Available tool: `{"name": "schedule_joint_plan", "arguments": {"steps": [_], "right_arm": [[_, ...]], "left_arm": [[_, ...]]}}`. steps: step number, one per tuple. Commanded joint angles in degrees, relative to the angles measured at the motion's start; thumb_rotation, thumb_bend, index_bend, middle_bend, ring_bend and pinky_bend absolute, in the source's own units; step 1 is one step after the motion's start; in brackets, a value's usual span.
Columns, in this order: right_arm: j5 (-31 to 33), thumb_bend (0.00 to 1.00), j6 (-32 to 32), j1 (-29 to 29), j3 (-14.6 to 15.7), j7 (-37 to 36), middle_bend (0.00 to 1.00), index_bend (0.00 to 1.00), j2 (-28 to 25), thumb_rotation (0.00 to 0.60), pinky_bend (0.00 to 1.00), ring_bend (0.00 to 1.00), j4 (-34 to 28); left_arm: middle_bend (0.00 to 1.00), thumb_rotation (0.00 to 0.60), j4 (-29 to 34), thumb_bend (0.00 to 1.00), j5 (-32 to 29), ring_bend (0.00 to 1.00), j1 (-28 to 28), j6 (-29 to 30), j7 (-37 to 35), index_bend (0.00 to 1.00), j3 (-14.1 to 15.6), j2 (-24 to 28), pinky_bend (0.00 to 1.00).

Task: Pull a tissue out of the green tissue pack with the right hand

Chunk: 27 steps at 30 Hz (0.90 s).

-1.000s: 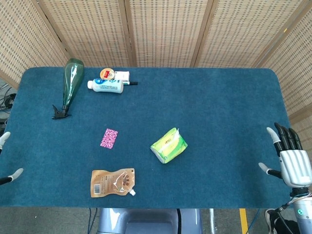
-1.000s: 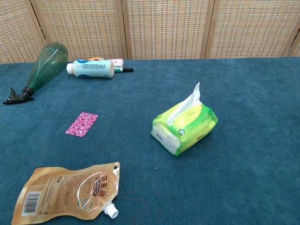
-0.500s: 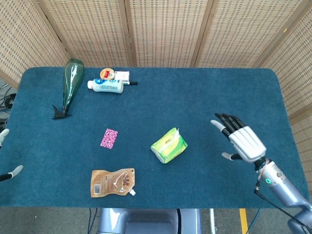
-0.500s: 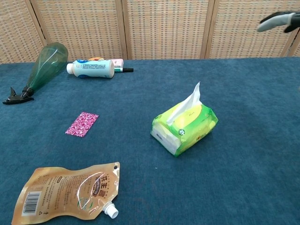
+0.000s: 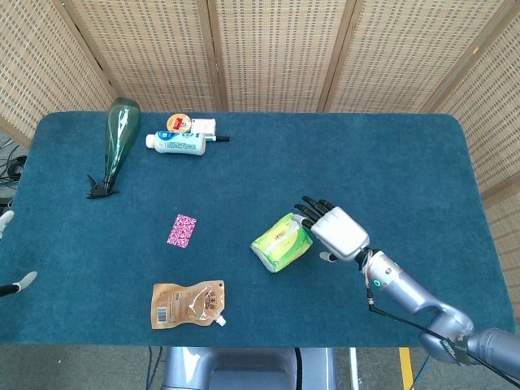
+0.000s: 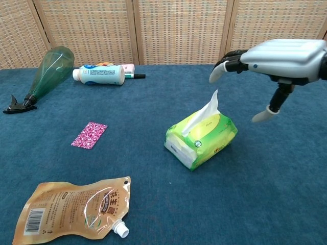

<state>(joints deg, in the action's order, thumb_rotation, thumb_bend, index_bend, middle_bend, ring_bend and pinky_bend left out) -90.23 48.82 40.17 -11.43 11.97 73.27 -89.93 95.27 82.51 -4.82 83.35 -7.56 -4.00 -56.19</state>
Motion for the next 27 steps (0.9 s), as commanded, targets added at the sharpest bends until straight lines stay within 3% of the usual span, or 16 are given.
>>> {"name": "schedule_joint_plan", "arguments": {"steps": [1, 8, 12, 15, 19, 27], "right_arm": [[3.4, 0.23, -2.2, 2.0, -1.0, 3.7, 0.17, 0.21, 3.0, 0.600, 0.25, 0.11, 1.5], [8.6, 0.39, -4.7, 4.9, -2.0, 9.6, 0.32, 0.35, 7.0, 0.600, 0.33, 0.24, 3.5], [10.8, 0.50, -5.0, 6.4, -1.9, 14.3, 0.50, 0.53, 9.6, 0.600, 0.45, 0.41, 5.5], [11.6, 0.52, -4.5, 6.9, -1.6, 15.8, 0.59, 0.62, 10.9, 0.600, 0.53, 0.51, 6.5], [10.8, 0.55, -2.2, 6.7, -1.2, 14.8, 0.63, 0.65, 11.8, 0.600, 0.56, 0.56, 7.1], [1.3, 0.62, 8.1, 4.7, -0.5, 7.0, 0.64, 0.66, 8.1, 0.600, 0.56, 0.57, 3.5]], "left_arm": [[0.00, 0.600, -0.1, 0.00, -0.2, 0.00, -0.1, -0.3, -0.1, 0.00, -0.1, 0.0, 0.00], [0.00, 0.600, -0.3, 0.00, -1.0, 0.00, -0.4, -1.0, -0.6, 0.00, -0.3, 0.2, 0.00], [0.00, 0.600, -0.5, 0.00, -1.6, 0.00, -0.6, -1.7, -0.9, 0.00, -0.5, 0.2, 0.00], [0.00, 0.600, -0.6, 0.00, -1.9, 0.00, -0.7, -2.0, -1.2, 0.00, -0.5, 0.3, 0.00], [0.00, 0.600, -0.8, 0.00, -2.2, 0.00, -0.9, -2.3, -1.5, 0.00, -0.7, 0.4, 0.00], [0.00, 0.600, -0.9, 0.00, -2.0, 0.00, -1.0, -2.6, -1.7, 0.00, -0.5, 0.4, 0.00]]}}
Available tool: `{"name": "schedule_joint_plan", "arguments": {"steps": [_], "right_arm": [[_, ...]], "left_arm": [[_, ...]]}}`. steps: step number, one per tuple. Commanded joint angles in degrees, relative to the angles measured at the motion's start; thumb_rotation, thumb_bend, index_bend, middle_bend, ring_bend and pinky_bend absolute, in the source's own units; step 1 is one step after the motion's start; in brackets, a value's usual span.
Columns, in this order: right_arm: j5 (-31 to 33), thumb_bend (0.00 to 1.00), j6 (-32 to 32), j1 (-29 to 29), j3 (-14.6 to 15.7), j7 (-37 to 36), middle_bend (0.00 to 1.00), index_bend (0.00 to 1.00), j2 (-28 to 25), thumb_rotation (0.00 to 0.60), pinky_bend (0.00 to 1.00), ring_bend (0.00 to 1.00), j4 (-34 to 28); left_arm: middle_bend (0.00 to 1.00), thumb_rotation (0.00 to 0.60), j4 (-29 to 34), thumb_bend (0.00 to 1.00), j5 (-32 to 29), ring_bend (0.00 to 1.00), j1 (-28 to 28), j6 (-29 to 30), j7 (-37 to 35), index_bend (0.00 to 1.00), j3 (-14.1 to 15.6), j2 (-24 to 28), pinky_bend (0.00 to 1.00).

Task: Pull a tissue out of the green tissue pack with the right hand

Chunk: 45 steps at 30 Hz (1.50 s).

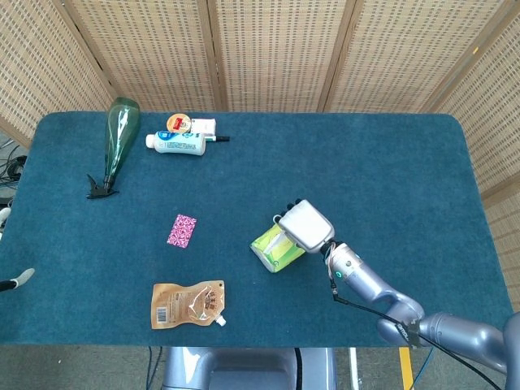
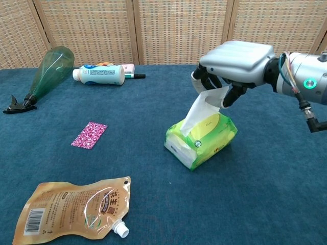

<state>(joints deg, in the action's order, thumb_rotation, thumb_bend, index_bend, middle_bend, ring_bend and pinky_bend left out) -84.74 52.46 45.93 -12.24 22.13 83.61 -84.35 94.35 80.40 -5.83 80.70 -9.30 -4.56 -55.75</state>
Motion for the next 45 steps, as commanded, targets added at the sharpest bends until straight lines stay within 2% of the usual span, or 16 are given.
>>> {"name": "schedule_joint_plan", "arguments": {"steps": [1, 7, 11, 15, 19, 23, 29, 33, 35, 37, 39, 40, 45], "right_arm": [[-6.0, 0.62, 6.7, -1.4, 0.0, -4.3, 0.64, 0.66, -3.8, 0.600, 0.56, 0.57, -3.3], [-14.7, 0.62, 16.6, -3.9, 0.0, -8.3, 0.65, 0.66, -11.9, 0.600, 0.56, 0.57, -10.6], [-22.6, 0.62, 23.4, -6.1, 2.3, -11.0, 0.65, 0.66, -15.9, 0.600, 0.56, 0.57, -13.2], [-31.9, 0.62, 27.9, -7.2, 6.3, -11.3, 0.65, 0.66, -16.4, 0.600, 0.56, 0.57, -10.7], [-41.3, 0.62, 32.0, -7.9, 11.2, -12.3, 0.65, 0.66, -13.1, 0.600, 0.56, 0.57, -4.9], [-46.2, 0.62, 33.2, -7.2, 13.3, -12.1, 0.65, 0.66, -8.1, 0.600, 0.56, 0.57, 1.5], [-45.7, 0.62, 31.3, -5.2, 13.7, -14.9, 0.65, 0.66, 0.1, 0.600, 0.56, 0.57, 12.1], [-45.7, 0.62, 33.2, -5.1, 15.3, -17.7, 0.61, 0.65, 4.0, 0.600, 0.56, 0.55, 21.5], [-46.5, 0.52, 34.6, -5.4, 16.3, -17.2, 0.45, 0.50, 4.9, 0.600, 0.48, 0.44, 25.3], [-47.0, 0.22, 35.8, -6.0, 17.1, -15.2, 0.12, 0.15, 5.2, 0.600, 0.24, 0.14, 28.6], [-46.3, 0.03, 36.6, -6.8, 17.3, -13.8, 0.00, 0.01, 4.9, 0.600, 0.13, 0.01, 29.7], [-46.1, 0.00, 37.4, -7.1, 17.3, -13.5, 0.00, 0.00, 4.5, 0.600, 0.11, 0.00, 29.6], [-45.8, 0.00, 41.1, -7.8, 17.3, -12.0, 0.00, 0.00, 1.5, 0.600, 0.11, 0.00, 29.6]], "left_arm": [[0.00, 0.600, 0.1, 0.00, 0.2, 0.00, 0.0, 0.1, 0.1, 0.00, 0.1, 0.0, 0.00], [0.00, 0.600, 0.6, 0.00, 1.2, 0.00, 0.3, 1.0, 0.5, 0.00, 0.4, 0.0, 0.00], [0.00, 0.600, 0.8, 0.00, 1.8, 0.00, 0.6, 1.8, 0.8, 0.00, 0.6, -0.1, 0.00], [0.00, 0.600, 0.8, 0.00, 2.4, 0.00, 0.8, 2.3, 1.2, 0.00, 0.9, -0.3, 0.00], [0.00, 0.600, 1.0, 0.00, 2.6, 0.00, 1.0, 2.7, 1.7, 0.00, 0.9, -0.5, 0.00], [0.00, 0.600, 0.9, 0.00, 2.2, 0.00, 0.7, 2.2, 2.2, 0.00, 0.9, -0.7, 0.00], [0.00, 0.600, 0.8, 0.00, 1.8, 0.00, 0.6, 1.8, 2.3, 0.00, 0.8, -0.7, 0.00], [0.00, 0.600, 0.4, 0.00, 1.2, 0.00, 0.2, 1.0, 2.3, 0.00, 0.7, -0.8, 0.00], [0.00, 0.600, 0.3, 0.00, 0.9, 0.00, 0.1, 0.6, 2.4, 0.00, 0.6, -0.9, 0.00], [0.00, 0.600, 0.3, 0.00, 0.7, 0.00, -0.1, 0.3, 2.7, 0.00, 0.5, -1.0, 0.00], [0.00, 0.600, 0.3, 0.00, 0.4, 0.00, 0.0, 0.5, 3.3, 0.00, 0.4, -1.2, 0.00], [0.00, 0.600, 0.5, 0.00, 0.4, 0.00, 0.0, 0.6, 3.6, 0.00, 0.4, -1.2, 0.00], [0.00, 0.600, 1.0, 0.00, 0.3, 0.00, 0.0, 0.7, 4.5, 0.00, 0.5, -1.4, 0.00]]}}
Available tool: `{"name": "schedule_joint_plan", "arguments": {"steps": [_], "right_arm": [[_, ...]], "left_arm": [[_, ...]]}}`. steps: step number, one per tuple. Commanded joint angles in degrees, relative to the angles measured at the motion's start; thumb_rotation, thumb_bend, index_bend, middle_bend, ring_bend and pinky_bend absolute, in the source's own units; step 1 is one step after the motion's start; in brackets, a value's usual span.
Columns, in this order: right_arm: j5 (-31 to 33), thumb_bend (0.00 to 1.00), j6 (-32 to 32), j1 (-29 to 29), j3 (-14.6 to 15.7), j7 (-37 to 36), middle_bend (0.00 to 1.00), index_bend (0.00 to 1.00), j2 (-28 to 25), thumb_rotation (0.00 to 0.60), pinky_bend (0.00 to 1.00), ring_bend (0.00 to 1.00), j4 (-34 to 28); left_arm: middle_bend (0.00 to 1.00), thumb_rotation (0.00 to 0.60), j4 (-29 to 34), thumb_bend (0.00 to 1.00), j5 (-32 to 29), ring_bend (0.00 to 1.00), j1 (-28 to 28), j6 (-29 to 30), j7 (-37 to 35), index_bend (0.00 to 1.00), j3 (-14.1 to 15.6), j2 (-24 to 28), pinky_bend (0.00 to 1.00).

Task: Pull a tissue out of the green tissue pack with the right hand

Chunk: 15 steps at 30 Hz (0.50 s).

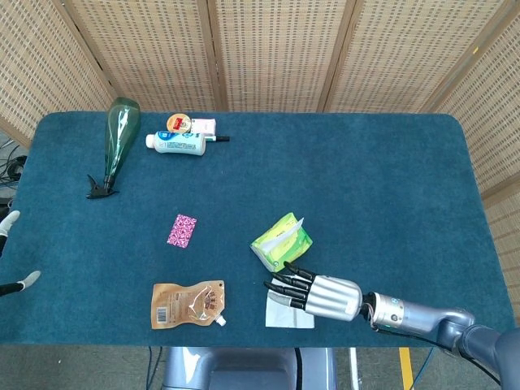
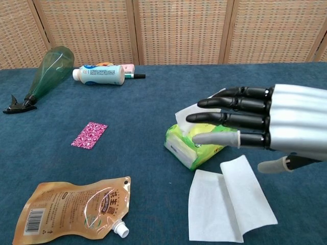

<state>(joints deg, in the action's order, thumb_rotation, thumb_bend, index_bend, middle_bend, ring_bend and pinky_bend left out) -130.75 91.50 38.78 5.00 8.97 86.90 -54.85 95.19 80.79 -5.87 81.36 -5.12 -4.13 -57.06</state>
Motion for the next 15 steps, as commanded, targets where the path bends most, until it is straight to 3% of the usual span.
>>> {"name": "schedule_joint_plan", "arguments": {"steps": [1, 6, 10, 13, 15], "right_arm": [[0.3, 0.00, 3.3, -0.9, 0.0, 1.7, 0.00, 0.00, -2.6, 0.600, 0.11, 0.00, 0.2], [2.4, 0.00, 8.4, -2.6, -1.4, 2.7, 0.00, 0.00, -6.5, 0.600, 0.11, 0.00, 2.1], [11.4, 0.00, 11.5, -6.5, -4.7, -1.8, 0.00, 0.00, -9.8, 0.600, 0.09, 0.00, 4.3], [21.9, 0.00, 7.6, -11.1, -6.7, -5.2, 0.00, 0.00, -11.9, 0.600, 0.01, 0.00, -0.6], [30.3, 0.00, 3.0, -14.7, -8.1, -4.5, 0.00, 0.00, -15.9, 0.600, 0.00, 0.00, -10.4]], "left_arm": [[0.00, 0.600, 0.2, 0.00, -0.1, 0.00, 0.0, 0.0, 0.5, 0.00, 0.0, -0.1, 0.00], [0.00, 0.600, 0.2, 0.00, 0.0, 0.00, 0.0, 0.0, 0.8, 0.00, 0.1, -0.2, 0.00], [0.00, 0.600, 0.4, 0.00, 0.4, 0.00, 0.1, 0.4, 0.8, 0.00, 0.2, -0.2, 0.00], [0.00, 0.600, 0.5, 0.00, 0.5, 0.00, 0.4, 1.0, 0.7, 0.00, 0.2, -0.1, 0.00], [0.00, 0.600, 0.5, 0.00, 0.5, 0.00, 0.7, 1.7, 0.7, 0.00, 0.1, -0.1, 0.00]]}}
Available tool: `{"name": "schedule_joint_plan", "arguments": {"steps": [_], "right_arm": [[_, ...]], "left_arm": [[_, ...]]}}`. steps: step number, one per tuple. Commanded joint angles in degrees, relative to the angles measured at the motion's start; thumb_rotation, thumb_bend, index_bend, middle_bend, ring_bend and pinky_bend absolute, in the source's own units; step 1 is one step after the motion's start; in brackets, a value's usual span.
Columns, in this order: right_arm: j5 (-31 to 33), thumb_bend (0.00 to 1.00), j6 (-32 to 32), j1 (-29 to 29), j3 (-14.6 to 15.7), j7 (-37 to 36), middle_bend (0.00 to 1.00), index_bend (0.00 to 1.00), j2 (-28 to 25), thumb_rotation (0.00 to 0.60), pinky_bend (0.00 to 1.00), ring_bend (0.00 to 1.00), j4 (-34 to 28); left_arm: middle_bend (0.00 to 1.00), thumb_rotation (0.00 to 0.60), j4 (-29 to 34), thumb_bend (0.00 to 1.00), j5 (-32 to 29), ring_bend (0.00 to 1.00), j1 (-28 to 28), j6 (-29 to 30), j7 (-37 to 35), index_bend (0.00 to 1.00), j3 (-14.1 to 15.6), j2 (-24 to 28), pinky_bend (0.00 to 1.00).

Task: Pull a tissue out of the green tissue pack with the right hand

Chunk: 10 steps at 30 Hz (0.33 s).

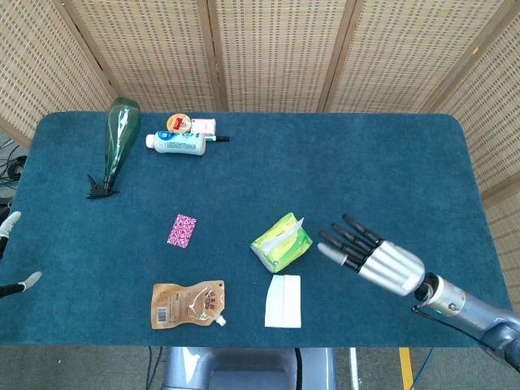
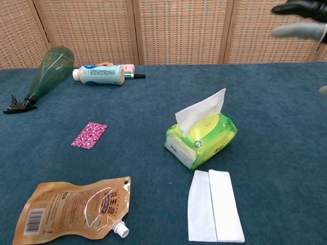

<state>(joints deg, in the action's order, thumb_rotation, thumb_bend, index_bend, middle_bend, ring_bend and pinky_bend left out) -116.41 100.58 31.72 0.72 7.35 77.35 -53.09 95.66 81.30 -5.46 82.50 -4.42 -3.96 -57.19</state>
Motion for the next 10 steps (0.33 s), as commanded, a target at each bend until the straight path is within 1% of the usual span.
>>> {"name": "schedule_joint_plan", "arguments": {"steps": [1, 2, 5, 8, 10], "right_arm": [[19.1, 0.00, -7.4, -9.1, -4.3, -2.2, 0.00, 0.00, -8.8, 0.600, 0.00, 0.00, -18.3], [21.1, 0.00, -7.9, -10.1, -4.6, -2.5, 0.00, 0.00, -10.2, 0.600, 0.00, 0.00, -22.1], [26.3, 0.00, -8.3, -12.9, -5.1, -6.2, 0.00, 0.00, -12.2, 0.600, 0.00, 0.00, -29.1], [29.6, 0.00, -8.8, -15.0, -5.1, -9.0, 0.00, 0.00, -13.4, 0.600, 0.00, 0.00, -33.6], [31.2, 0.00, -9.8, -16.1, -4.6, -9.2, 0.00, 0.00, -14.0, 0.600, 0.00, 0.00, -36.0]], "left_arm": [[0.00, 0.600, 0.1, 0.00, 0.1, 0.00, 0.4, 0.9, -0.1, 0.00, -0.2, 0.0, 0.00], [0.00, 0.600, 0.2, 0.00, 0.2, 0.00, 0.5, 1.2, -0.1, 0.00, -0.2, 0.1, 0.00], [0.00, 0.600, 0.2, 0.00, 0.7, 0.00, 0.9, 2.2, -0.6, 0.00, -0.2, 0.2, 0.00], [0.00, 0.600, 0.0, 0.00, 1.8, 0.00, 1.3, 2.9, -1.0, 0.00, 0.2, 0.5, 0.00], [0.00, 0.600, -0.4, 0.00, 2.8, 0.00, 1.4, 3.1, -0.6, 0.00, 0.7, 0.8, 0.00]]}}
